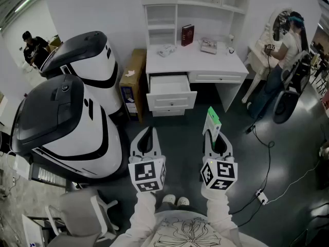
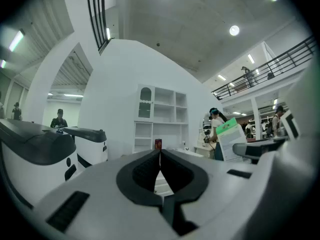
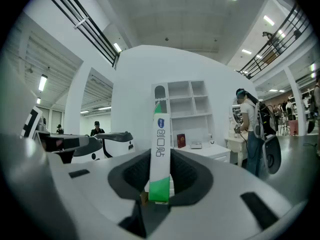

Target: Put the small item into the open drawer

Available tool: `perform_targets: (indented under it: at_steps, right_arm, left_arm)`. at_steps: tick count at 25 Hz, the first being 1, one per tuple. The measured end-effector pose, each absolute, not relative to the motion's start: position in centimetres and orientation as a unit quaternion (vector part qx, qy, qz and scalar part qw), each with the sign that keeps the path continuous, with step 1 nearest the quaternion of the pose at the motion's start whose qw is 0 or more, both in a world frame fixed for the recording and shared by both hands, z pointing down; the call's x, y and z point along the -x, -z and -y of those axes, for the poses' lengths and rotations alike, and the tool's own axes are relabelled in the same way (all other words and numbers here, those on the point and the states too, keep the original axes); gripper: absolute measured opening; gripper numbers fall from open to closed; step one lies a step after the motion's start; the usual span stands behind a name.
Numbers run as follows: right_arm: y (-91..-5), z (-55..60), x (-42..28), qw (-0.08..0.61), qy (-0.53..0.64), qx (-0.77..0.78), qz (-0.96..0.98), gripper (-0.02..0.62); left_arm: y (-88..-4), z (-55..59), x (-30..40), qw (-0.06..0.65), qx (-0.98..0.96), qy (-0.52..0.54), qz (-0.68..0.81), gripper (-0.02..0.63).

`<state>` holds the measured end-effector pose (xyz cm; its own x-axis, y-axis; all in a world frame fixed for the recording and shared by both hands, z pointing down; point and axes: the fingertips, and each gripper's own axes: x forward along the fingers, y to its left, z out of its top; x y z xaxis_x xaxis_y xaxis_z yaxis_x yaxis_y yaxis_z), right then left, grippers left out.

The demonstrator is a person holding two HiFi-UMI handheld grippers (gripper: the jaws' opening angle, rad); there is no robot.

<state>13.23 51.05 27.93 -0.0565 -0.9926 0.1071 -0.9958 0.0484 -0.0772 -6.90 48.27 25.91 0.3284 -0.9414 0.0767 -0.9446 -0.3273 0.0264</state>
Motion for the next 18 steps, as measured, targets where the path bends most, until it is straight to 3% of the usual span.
perform_targets:
  at_steps: [18]
  right_arm:
    - [-28.3,-49.6,-12.0,0.013,-0.067,-0.684,0.726,0.089]
  left_arm:
    - [-26.1,-46.9,7.8,0.033,-0.816,-0.025,0.577,0.006]
